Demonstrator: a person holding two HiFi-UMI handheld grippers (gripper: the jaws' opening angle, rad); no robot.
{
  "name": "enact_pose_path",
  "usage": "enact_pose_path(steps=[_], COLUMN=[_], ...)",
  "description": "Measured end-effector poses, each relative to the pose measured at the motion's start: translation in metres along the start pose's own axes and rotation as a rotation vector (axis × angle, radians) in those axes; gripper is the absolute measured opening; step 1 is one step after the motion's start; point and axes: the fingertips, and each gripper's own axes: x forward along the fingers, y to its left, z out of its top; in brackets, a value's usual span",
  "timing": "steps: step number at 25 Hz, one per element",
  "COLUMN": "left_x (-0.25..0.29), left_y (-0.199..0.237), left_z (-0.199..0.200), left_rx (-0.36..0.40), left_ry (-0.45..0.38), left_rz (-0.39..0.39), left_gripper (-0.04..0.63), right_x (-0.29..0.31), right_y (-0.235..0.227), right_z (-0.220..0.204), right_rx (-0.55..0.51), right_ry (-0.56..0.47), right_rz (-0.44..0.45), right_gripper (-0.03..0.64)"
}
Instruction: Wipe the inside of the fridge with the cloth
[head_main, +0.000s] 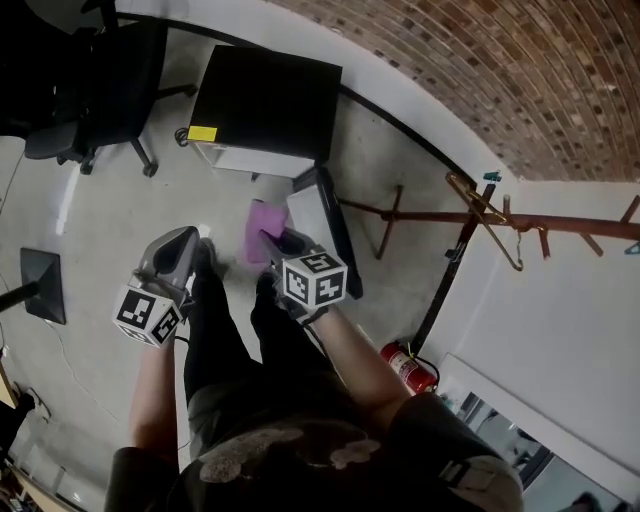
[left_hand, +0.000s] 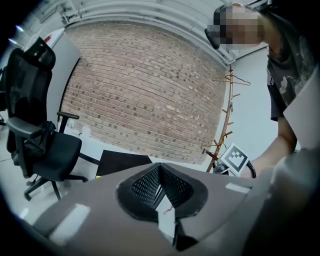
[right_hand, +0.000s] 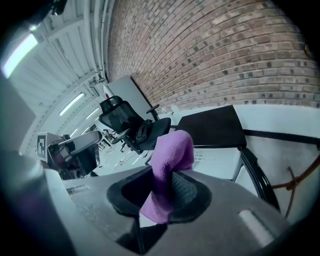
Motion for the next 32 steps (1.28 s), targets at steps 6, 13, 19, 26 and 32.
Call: enact_pose_path(steps=[6, 13, 19, 26, 32], left_x=[0.046, 0.102, 0.139, 0.17, 0.178], left_y=[0.05, 0.117, 0.154, 0.217, 0.256], left_z=[-0.031, -0.087, -0.141, -0.196, -0.219], left_rx=[-0.003, -0.019, 0.047, 0.089, 0.045], left_ry=[0.035, 0.097, 0.161, 0.094, 0.025], left_rz=[-0.039, -0.155, -0.293, -0.223, -0.14], left_gripper=[0.017, 0.017, 0.017, 0.017, 0.017], right_x=[0.06, 0.156, 0.237, 0.327, 0.379], right_y=[-0.038, -0.08, -0.104, -0.139, -0.143], right_z=[-0.006, -0.029, -0.037, -0.028, 0.005], right_rx=[0.042, 0.097, 0.111, 0.002, -0.053], right_ry=[-0.028, -0.005, -0.054, -0.132, -0.264], right_rz=[-0.031, -0.096, -0.071, 0.016, 0.106], right_gripper=[0.074, 0.074, 0.074, 0.074, 0.075])
